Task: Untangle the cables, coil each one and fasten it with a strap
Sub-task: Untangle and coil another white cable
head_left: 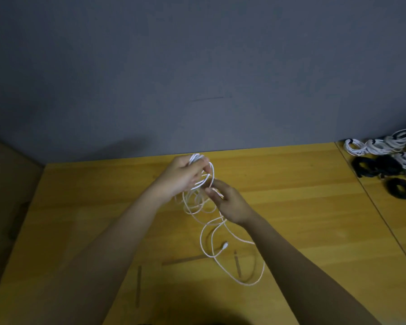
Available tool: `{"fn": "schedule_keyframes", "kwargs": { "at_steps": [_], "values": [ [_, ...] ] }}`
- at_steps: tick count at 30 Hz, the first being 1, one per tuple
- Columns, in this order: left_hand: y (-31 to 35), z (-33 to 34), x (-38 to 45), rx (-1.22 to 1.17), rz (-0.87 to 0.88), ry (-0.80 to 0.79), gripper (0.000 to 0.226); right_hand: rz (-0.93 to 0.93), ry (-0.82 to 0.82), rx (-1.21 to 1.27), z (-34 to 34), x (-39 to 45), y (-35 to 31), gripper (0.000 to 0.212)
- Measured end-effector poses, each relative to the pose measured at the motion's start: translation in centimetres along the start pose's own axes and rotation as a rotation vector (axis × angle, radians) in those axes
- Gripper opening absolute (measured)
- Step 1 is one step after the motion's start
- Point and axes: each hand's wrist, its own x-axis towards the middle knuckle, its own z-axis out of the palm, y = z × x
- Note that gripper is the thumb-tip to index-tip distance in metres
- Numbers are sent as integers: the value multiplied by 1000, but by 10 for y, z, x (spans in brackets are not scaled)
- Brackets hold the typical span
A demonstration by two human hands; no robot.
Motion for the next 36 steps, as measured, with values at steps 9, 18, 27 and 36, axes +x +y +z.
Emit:
{"fn": "schedule_keyframes", "kwargs": {
  "at_steps": [9, 18, 27, 36],
  "values": [
    [16, -16, -31, -293, -87, -249, 33, 7, 392, 155, 1, 28, -24, 23],
    [-27, 7, 2, -134, 169, 345, 16, -103, 128, -181, 59, -15, 3, 15],
    [-86, 0, -3, 1169, 52, -68, 36, -119, 253, -571, 49, -30, 25, 15],
    [-95, 4, 6, 843, 96, -267, 32, -10, 224, -737, 35, -33, 37, 30]
  ]
}}
